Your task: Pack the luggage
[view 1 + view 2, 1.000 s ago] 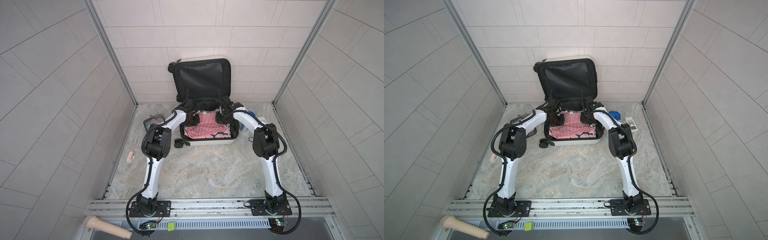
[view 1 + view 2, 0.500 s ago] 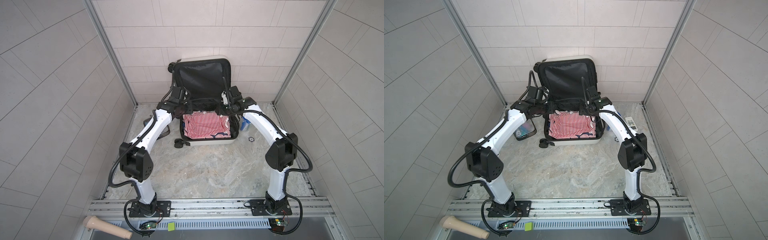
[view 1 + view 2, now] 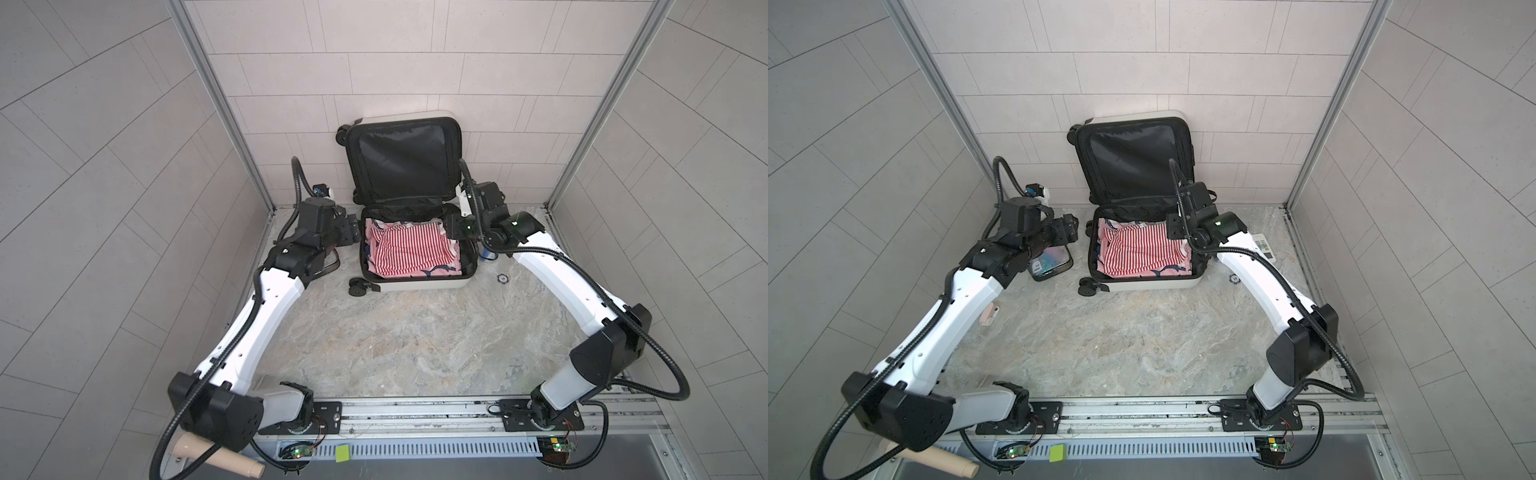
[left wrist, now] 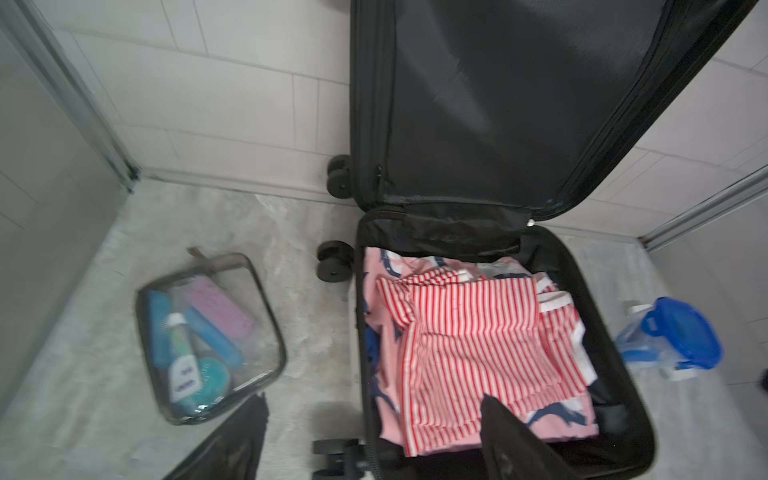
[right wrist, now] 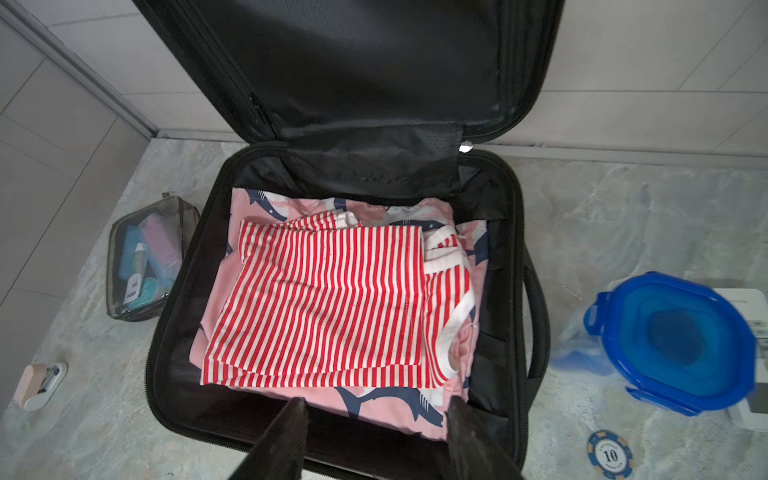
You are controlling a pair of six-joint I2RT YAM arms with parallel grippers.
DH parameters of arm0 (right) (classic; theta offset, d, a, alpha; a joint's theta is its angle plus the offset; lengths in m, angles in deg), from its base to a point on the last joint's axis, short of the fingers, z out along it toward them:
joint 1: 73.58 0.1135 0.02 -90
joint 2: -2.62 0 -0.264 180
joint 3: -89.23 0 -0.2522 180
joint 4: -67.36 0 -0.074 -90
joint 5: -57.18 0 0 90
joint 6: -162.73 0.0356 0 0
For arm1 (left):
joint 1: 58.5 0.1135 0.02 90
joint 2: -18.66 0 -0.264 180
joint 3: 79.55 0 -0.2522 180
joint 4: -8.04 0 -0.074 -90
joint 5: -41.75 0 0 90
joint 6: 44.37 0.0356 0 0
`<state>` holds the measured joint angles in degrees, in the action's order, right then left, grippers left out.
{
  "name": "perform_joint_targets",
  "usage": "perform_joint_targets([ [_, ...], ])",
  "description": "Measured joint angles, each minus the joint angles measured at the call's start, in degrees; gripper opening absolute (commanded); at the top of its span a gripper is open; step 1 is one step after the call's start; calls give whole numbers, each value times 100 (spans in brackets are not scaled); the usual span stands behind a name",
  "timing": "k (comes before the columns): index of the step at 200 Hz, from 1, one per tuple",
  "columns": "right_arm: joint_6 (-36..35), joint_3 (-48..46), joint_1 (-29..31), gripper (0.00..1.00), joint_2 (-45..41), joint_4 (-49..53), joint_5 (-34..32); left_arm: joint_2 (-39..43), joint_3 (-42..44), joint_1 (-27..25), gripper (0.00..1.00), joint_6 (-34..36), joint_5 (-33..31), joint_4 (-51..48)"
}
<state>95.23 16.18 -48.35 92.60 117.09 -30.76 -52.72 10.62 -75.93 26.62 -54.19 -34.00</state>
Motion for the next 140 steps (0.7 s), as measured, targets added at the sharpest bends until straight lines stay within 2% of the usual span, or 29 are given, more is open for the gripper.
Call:
perform_joint_targets([
  [40,-136,-240,-7,63,-343,-328,-66,402,114,140,96,136,-481,-240],
  [55,-138,-258,-7,66,-348,-367,-39,378,157,341,93,125,-435,-369],
  [108,-61,-315,-2,65,-210,-295,516,-422,487,1801,82,-251,535,-741],
  [140,4,-822,149,66,-177,-382,809,-1010,636,2516,79,-442,1115,-798],
])
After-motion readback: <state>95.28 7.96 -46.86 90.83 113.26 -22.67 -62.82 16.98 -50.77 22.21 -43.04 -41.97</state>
